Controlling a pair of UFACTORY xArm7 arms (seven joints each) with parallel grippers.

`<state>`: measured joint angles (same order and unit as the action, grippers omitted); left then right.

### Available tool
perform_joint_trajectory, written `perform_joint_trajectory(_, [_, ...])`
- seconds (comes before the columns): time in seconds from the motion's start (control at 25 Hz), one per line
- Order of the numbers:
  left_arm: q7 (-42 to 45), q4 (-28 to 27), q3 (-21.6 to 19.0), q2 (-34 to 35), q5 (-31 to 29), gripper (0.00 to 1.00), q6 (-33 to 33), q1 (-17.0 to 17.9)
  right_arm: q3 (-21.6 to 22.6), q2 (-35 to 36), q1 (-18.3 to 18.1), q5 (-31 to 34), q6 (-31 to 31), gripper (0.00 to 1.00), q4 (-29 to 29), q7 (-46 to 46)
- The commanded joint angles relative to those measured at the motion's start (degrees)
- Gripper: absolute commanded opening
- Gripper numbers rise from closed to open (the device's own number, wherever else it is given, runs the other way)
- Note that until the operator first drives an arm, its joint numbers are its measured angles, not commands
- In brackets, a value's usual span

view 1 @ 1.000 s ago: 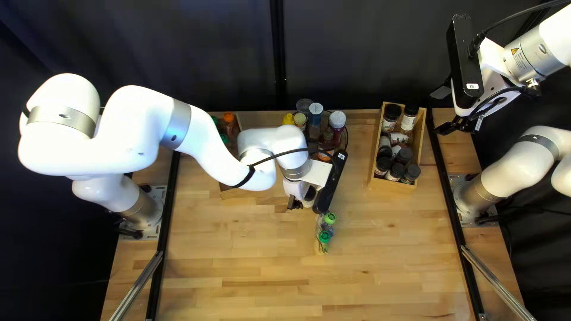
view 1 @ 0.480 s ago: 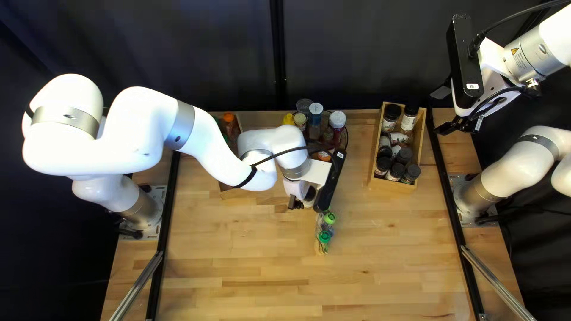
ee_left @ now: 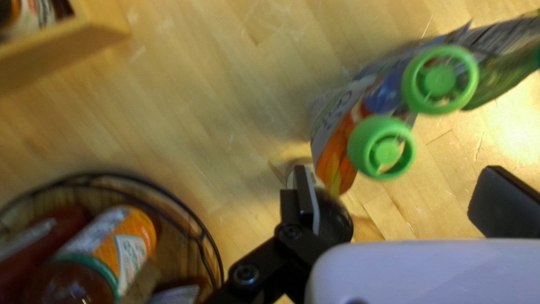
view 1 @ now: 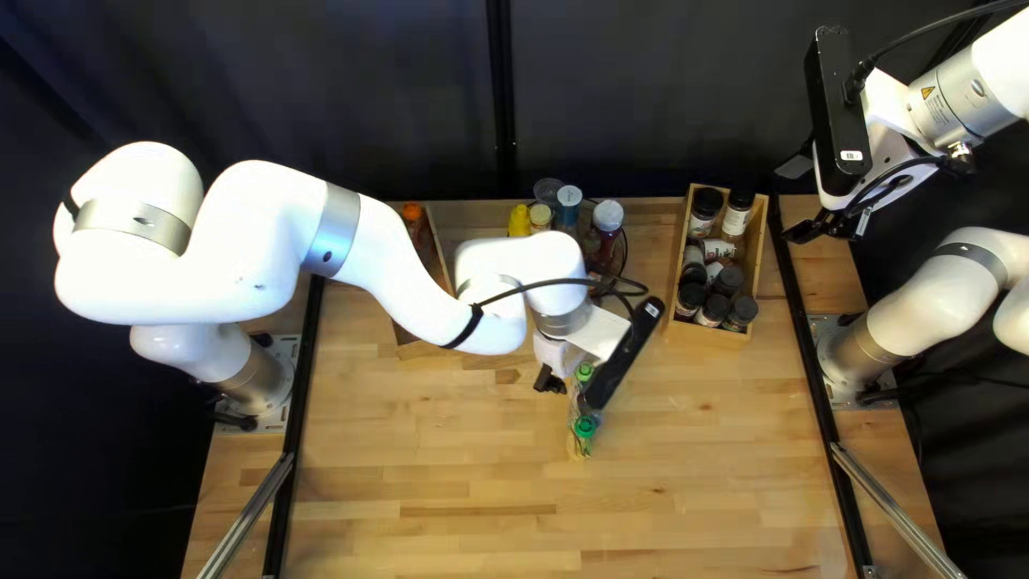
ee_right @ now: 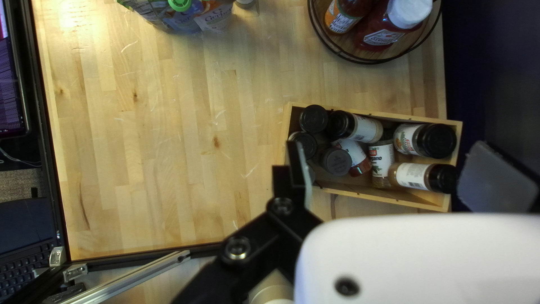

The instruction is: Separate condiments, baby food and spices and place it in 3 different racks/containers

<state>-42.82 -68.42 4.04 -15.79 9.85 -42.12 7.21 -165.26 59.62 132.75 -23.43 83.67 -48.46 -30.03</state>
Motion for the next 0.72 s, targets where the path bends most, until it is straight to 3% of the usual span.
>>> perform_joint_trajectory(0.04, [1.2,-0.5,0.3,-0.8,-1.8,0.92,1.1,0.9,0.0,0.0,0.0,0.0,0.0,1.00,0.0,0.0])
perform_joint_trajectory(0.16, [2.9,-0.1,0.8,-0.5,-3.4,0.12,1.5,1.6,0.0,0.0,0.0,0.0,0.0,1.00,0.0,0.0])
perform_joint_trajectory(0.32, [4.8,0.1,1.2,-0.1,-5.1,0.01,1.4,2.4,0.0,0.0,0.0,0.0,0.0,1.00,0.0,0.0])
perform_joint_trajectory(0.44, [6.5,0.7,1.3,1.8,-6.5,0.02,-0.2,3.2,0.0,0.0,0.0,0.0,0.0,1.00,0.0,0.0])
perform_joint_trajectory(0.72, [16.2,4.6,-0.4,13.8,-12.0,0.00,-9.6,6.1,0.0,0.0,0.0,0.0,0.0,1.00,0.0,0.0])
